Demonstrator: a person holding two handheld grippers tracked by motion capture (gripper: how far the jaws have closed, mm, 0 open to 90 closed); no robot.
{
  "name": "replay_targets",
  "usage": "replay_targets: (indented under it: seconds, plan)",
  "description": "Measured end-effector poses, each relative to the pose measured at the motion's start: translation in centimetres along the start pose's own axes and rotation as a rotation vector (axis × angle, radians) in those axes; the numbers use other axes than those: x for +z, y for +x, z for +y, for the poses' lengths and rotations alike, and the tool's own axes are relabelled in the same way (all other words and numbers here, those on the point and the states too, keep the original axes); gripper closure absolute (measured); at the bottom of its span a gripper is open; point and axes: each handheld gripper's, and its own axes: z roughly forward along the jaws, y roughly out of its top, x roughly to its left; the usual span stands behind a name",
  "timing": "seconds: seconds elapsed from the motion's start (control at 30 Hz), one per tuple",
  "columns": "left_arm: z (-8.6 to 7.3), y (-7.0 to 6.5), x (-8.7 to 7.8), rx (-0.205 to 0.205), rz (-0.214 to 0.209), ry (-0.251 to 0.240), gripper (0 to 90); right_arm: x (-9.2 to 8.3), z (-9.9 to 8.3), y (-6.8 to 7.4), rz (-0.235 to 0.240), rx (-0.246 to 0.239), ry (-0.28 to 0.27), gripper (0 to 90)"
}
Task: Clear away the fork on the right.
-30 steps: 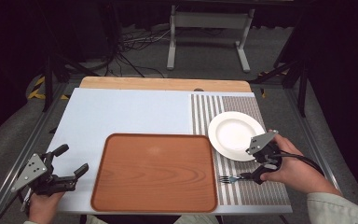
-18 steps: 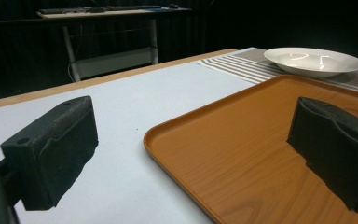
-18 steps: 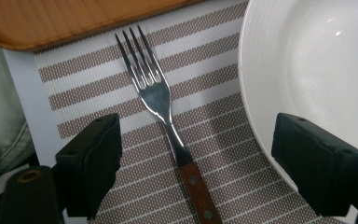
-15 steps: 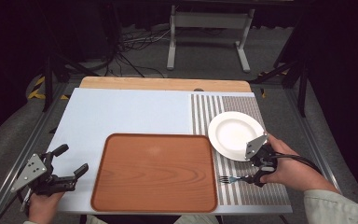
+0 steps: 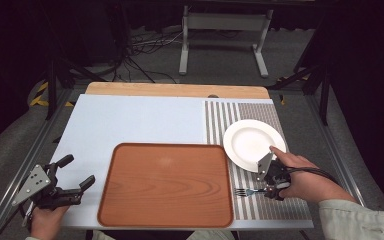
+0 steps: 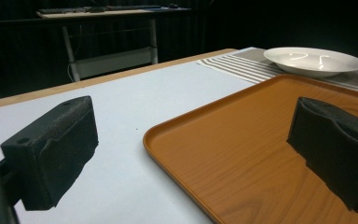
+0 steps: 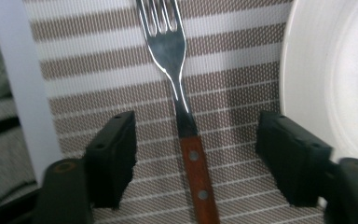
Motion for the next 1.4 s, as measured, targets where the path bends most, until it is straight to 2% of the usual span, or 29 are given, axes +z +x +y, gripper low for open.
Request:
replay_targets:
  seconds: [0.03,0.07,0.3,0.43,0.5,0.77,0.9,1.4]
  plan:
    - [0.0,0.0,0.0,0.000,-0.001,0.003,2.2,0.0,0.0,0.0,0.000,0.000,0.000,36.9]
    - [0.0,0.0,0.0,-0.002,0.000,0.000,2.2,0.2,0.0,0.0,0.014,-0.015,0.040,43.2]
    - [0.0,0.0,0.0,0.001,-0.002,0.001,2.2,0.7,0.5,-0.1,0.032,-0.056,0.110,52.0]
    - [0.0,0.0,0.0,0.000,-0.002,0.000,2.2,1.2,0.9,-0.1,0.041,-0.055,0.150,59.7]
    - [0.0,0.0,0.0,0.001,-0.003,0.001,2.2,1.3,1.0,-0.1,0.046,-0.063,0.162,61.0]
    - [-0.1,0.0,0.1,-0.006,-0.005,-0.001,2.3,2.1,1.5,-0.1,0.058,-0.121,0.209,76.5]
    - [-0.1,0.0,0.1,-0.007,-0.006,-0.002,2.3,2.2,1.8,-0.1,0.058,-0.143,0.234,77.3]
    - [-0.1,0.1,0.0,-0.010,-0.010,0.002,2.3,2.1,1.7,0.0,0.057,-0.152,0.224,77.8]
